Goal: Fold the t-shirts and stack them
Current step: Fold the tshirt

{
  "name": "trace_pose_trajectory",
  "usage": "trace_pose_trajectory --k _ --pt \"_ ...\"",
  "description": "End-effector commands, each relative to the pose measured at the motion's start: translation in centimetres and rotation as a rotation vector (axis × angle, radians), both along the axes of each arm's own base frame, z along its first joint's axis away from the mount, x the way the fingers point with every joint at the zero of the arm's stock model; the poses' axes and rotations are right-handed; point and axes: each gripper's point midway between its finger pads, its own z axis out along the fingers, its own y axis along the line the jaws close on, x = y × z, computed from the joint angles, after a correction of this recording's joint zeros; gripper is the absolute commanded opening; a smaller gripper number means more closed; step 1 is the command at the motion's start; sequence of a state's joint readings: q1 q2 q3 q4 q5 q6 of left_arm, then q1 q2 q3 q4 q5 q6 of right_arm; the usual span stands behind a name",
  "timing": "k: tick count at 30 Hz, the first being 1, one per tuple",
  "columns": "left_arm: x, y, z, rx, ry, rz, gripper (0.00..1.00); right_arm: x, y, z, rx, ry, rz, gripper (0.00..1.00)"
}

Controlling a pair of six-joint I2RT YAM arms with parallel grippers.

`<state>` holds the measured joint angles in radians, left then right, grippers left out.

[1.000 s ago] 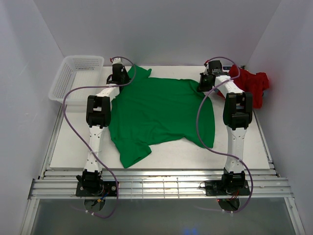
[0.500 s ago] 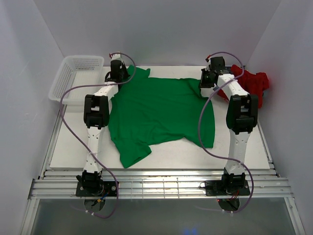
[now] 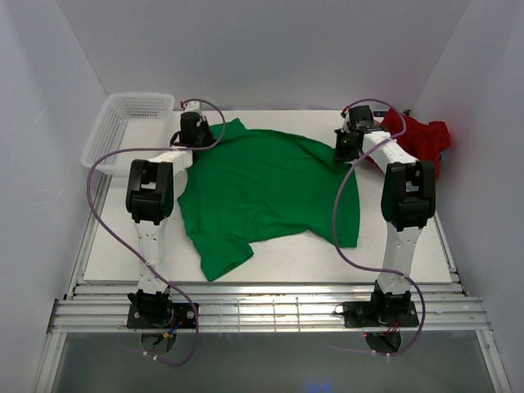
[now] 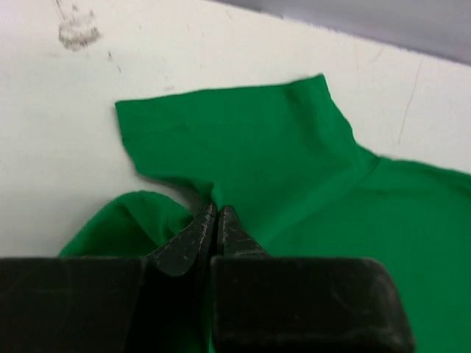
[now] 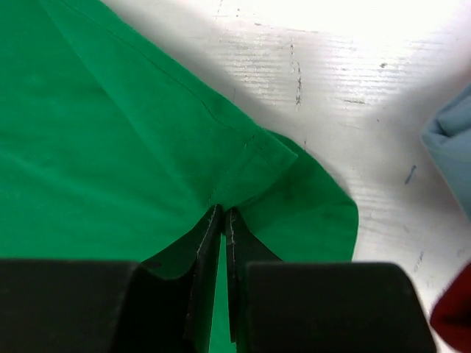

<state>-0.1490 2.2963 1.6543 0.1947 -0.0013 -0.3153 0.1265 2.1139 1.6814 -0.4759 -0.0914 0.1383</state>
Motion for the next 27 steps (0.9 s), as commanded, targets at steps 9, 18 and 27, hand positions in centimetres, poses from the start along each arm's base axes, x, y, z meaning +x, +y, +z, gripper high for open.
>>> trace_pose_trajectory --k 9,18,27 --pt "-5.5 -0.4 6.3 0.028 -0.072 -0.051 0.11 -3.1 -1.1 4.6 -0.086 -0.054 0.001 0.11" --pt "-9.7 2.2 7.8 0.102 -0.076 0.026 0.11 -6.4 -1.9 3.6 -0.155 0.007 -0.002 0.12" --pt "-13.2 2.2 7.1 0.106 0.004 -0.015 0.11 -8.7 -2.8 2.9 -0.202 0.034 -0.011 0.11"
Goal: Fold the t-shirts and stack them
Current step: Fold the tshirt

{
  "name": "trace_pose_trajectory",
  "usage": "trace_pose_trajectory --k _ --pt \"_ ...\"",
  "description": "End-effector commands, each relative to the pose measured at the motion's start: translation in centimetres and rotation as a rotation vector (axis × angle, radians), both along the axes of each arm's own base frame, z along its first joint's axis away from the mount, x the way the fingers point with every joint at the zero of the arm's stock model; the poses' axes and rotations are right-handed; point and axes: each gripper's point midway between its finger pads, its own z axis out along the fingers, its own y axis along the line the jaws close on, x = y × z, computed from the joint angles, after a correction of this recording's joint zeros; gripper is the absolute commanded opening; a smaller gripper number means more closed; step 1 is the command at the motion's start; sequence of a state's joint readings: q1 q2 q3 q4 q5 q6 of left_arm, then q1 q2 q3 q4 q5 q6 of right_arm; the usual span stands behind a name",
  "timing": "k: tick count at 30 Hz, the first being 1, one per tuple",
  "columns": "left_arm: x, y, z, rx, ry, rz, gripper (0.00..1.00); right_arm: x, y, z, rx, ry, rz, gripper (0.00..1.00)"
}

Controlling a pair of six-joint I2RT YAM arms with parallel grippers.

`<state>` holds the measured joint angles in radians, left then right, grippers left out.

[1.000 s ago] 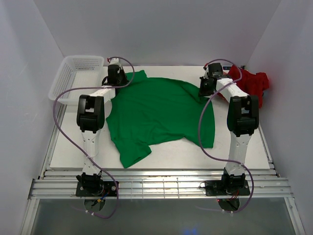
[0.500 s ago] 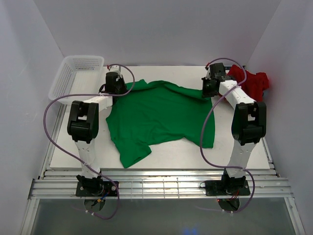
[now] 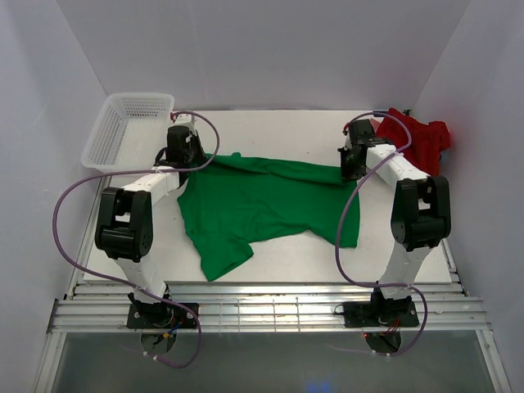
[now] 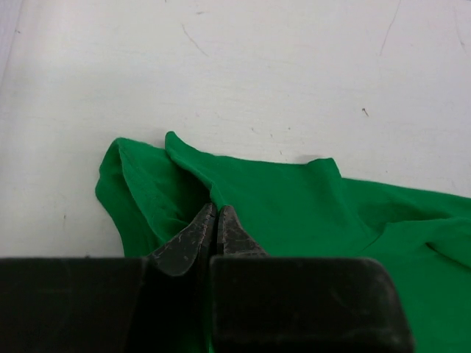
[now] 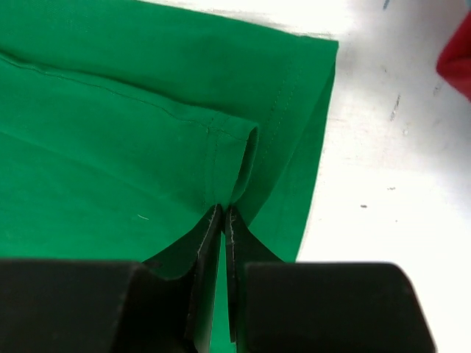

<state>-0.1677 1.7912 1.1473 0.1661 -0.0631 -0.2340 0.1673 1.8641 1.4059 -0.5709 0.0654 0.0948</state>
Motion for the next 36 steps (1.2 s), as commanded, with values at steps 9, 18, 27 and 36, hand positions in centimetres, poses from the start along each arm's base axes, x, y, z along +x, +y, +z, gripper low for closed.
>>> trace_pose_trajectory --k 9,18,27,36 --pt "-4.6 -1.9 -3.1 0.048 0.191 -0.116 0.12 -0.1 -0.9 2.3 -0.058 -0.058 -0.017 0.11" --pt "-7.1 -2.1 -6.9 0.148 0.353 -0.092 0.12 -0.8 -2.1 0.6 -0.13 -0.015 -0.054 0.11" --pt "-6.8 -0.1 -6.8 0.213 0.361 0.007 0.1 -0.2 -3.5 0.9 -0.211 -0.015 -0.077 0.11" --pt "-6.3 1.0 -6.4 0.255 0.357 0.053 0.1 0.1 -4.3 1.0 -0.258 -0.013 -0.081 0.11"
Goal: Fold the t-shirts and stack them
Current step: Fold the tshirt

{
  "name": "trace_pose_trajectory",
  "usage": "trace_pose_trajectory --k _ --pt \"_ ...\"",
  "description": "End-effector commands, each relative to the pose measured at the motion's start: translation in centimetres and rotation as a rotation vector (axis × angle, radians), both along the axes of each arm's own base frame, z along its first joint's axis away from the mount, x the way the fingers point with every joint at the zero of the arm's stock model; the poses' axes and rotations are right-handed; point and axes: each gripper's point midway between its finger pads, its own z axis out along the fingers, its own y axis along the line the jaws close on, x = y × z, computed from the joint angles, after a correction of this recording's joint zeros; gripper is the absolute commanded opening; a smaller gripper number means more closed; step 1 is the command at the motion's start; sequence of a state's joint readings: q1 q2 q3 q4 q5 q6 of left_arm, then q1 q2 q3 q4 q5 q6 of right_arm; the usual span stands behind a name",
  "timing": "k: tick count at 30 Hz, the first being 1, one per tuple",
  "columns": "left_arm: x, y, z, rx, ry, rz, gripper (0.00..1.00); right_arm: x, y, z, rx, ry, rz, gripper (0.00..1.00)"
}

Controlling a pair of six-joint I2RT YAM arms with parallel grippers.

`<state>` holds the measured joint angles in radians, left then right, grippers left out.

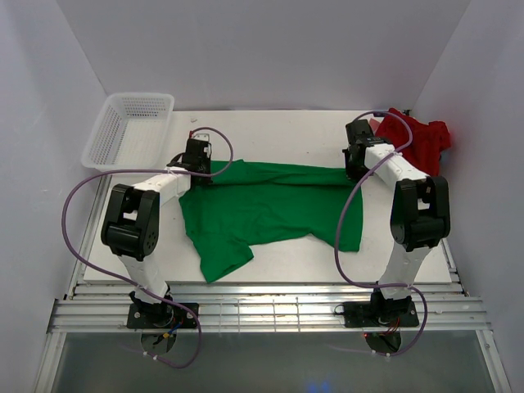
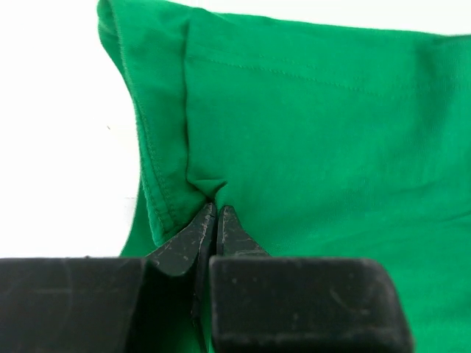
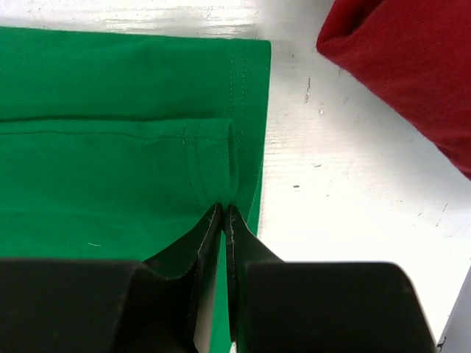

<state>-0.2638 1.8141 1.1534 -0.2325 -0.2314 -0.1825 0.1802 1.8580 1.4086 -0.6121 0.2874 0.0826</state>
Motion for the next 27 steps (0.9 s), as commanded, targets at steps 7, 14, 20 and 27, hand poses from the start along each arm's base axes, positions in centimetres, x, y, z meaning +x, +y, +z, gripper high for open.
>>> trace_pose_trajectory --k 7,14,20,27 --pt "0.1 0.8 -0.7 0.045 0.051 0.016 0.18 -0.7 -1.3 -1.6 -0.08 0.044 -0.007 0.19" --pt "0.4 2.3 0.9 0.084 0.023 0.111 0.47 -2.2 -2.9 -1.1 -0.161 0.097 -0.07 0.4" --pt "3.4 0.9 7.9 -0.02 -0.195 0.127 0.49 0.8 1.1 2.8 0.053 -0.098 0.04 0.47" --pt "5.2 -6.9 7.6 -0.247 -0.152 -0.036 0.4 3.4 7.9 0.6 0.377 -0.063 0.147 0.43"
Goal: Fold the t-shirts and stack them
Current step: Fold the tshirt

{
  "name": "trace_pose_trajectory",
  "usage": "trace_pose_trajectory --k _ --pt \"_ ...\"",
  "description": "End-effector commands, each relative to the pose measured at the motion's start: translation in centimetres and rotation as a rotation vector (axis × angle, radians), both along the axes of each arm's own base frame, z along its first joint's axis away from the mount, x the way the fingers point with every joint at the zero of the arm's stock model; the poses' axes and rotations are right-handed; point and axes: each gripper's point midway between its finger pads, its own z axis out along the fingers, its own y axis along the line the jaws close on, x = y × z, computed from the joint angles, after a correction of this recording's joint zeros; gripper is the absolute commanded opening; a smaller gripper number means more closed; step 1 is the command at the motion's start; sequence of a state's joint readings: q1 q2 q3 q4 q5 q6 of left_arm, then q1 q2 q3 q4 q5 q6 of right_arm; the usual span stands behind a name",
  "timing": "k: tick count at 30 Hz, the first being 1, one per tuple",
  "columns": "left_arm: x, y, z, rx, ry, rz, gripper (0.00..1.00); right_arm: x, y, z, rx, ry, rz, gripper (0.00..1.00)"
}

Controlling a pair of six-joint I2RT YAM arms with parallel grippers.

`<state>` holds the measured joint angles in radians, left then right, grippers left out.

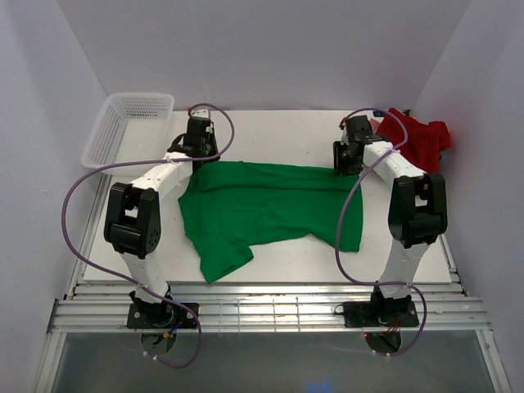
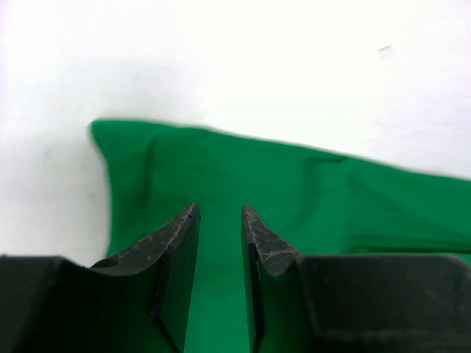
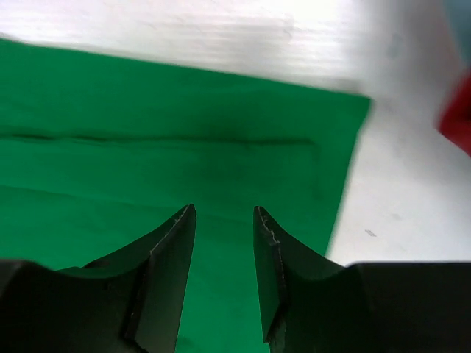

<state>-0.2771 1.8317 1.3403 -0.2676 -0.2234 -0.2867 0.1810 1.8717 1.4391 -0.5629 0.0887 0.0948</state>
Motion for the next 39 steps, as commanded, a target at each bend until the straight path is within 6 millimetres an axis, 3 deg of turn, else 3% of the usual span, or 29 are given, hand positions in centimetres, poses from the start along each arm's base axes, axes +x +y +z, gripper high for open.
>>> trace_pose_trajectory --k 1,6,10,15,17,18,24,29,32,39 --pt "0.8 -5.8 1.4 -0.154 -0.014 -0.137 0.39 2.6 4.4 0.3 0.21 -0.051 0.063 0.43" --pt "0.4 -11.2 -0.1 -0.229 0.026 -0.279 0.39 4.7 5.8 -0.1 0.258 -0.059 0.093 0.42" --pt "1.4 -12.6 -1.5 -0.233 0.05 -0.289 0.36 6.4 7.9 1.0 0.362 -0.11 0.133 0.41" --pt "2.1 -15.2 -0.7 -0.282 0.024 -0.354 0.34 8.2 10.2 2.6 0.479 -0.163 0.144 0.41" --pt "2.6 -16.2 0.1 -0.301 0.006 -0.376 0.34 8.2 10.9 2.3 0.503 -0.147 0.154 0.41" --pt "2.6 -16.7 -0.5 -0.307 0.019 -0.382 0.34 8.3 11.2 2.3 0.51 -0.143 0.159 0.41" --pt "2.5 -18.4 -1.2 -0.336 0.041 -0.406 0.34 6.5 14.3 0.7 0.554 -0.074 0.225 0.41" --pt "1.4 -18.7 -2.3 -0.332 0.075 -0.416 0.33 4.5 15.5 -2.4 0.552 0.014 0.249 0.41" --pt "0.6 -19.0 -2.7 -0.341 0.093 -0.419 0.33 3.4 16.0 -3.4 0.547 0.046 0.255 0.28" --pt "-1.0 -21.2 -3.7 -0.369 0.132 -0.469 0.29 2.1 15.7 -4.5 0.521 0.074 0.255 0.12"
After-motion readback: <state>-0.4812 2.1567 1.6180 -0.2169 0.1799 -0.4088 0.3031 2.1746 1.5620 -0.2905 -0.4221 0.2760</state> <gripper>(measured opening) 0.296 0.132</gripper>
